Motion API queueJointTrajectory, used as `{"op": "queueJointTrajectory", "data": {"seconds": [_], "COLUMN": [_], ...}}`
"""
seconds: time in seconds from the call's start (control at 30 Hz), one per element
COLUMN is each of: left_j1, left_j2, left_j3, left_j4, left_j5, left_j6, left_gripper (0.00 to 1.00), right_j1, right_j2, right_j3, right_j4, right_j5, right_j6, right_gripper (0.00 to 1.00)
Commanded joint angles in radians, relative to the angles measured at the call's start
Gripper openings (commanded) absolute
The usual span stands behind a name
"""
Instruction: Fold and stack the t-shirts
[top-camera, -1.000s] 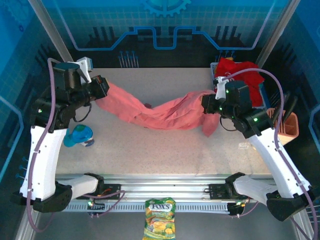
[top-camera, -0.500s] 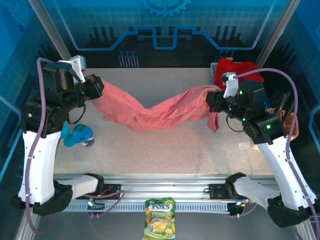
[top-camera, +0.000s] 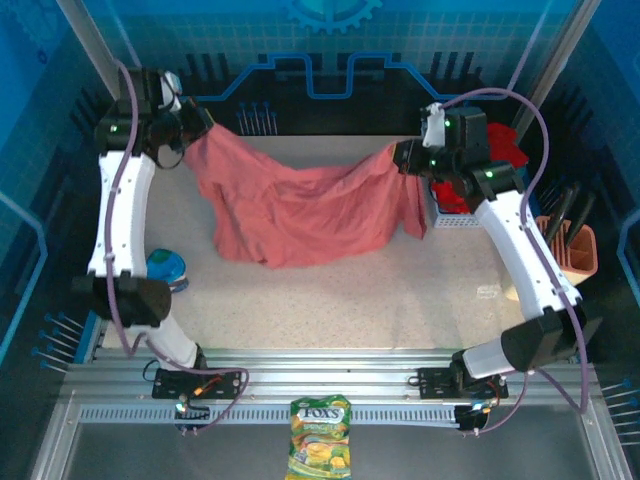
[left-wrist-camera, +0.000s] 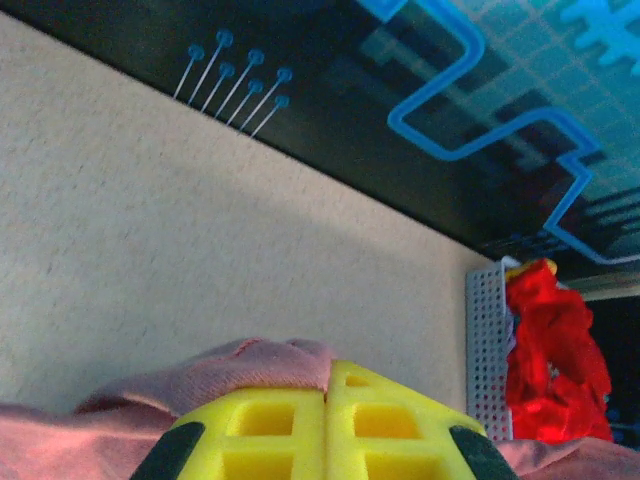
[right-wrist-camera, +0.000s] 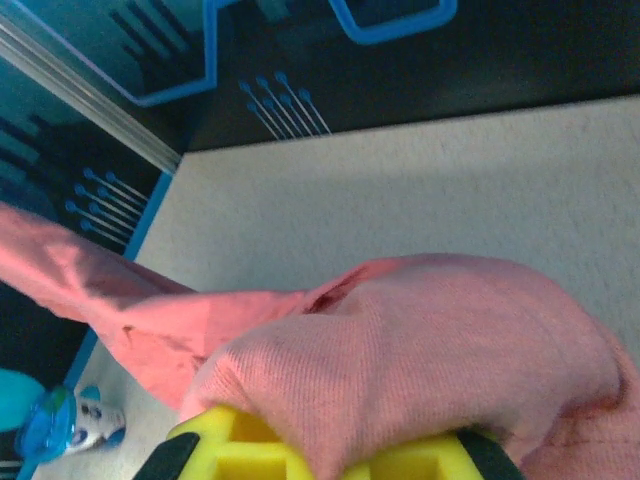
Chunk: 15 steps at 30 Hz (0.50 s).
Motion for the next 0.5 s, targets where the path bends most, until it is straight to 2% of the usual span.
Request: {"op": "queueJointTrajectory", "data": {"seconds": [0.0, 0.1, 0.2, 0.27, 0.4, 0.47], "left_j1": [0.02, 0.035, 0.033, 0.033, 0.033, 0.034], "left_j2": [0.079, 0.173, 0.152, 0.065, -0.223, -0.33], "left_j3": [0.215, 0.381, 0.356, 0.208, -0.299, -0.497], "left_j4": [0.106, 0.12, 0.151, 0.192, 0.391, 0.393], "left_j5": [0.104, 0.208, 0.265, 0.278, 0.247, 0.218], "left_j6": [-0.039, -0.079, -0.079, -0.066, -0.08, -0.064], "left_gripper": [0.0, 0.0, 0.0, 0.0, 0.0, 0.0], "right_j1": [-0.021, -0.017, -0.017, -0.017, 0.0, 0.009], "right_j2": [0.045, 0.048, 0.001, -0.032, -0.107, -0.137], "right_j3": [0.103, 0.127, 0.078, 0.023, -0.153, -0.25], "right_j4": [0.204, 0.304, 0.357, 0.351, 0.272, 0.198], "right_j5": [-0.034, -0.033, -0.021, -0.053, -0.064, -0.043], "right_j6": [-0.017, -0.056, -0.091, -0.108, -0.093, -0.075], "right_gripper": [0.04, 0.04, 0.06, 0.07, 0.09, 0.08]}}
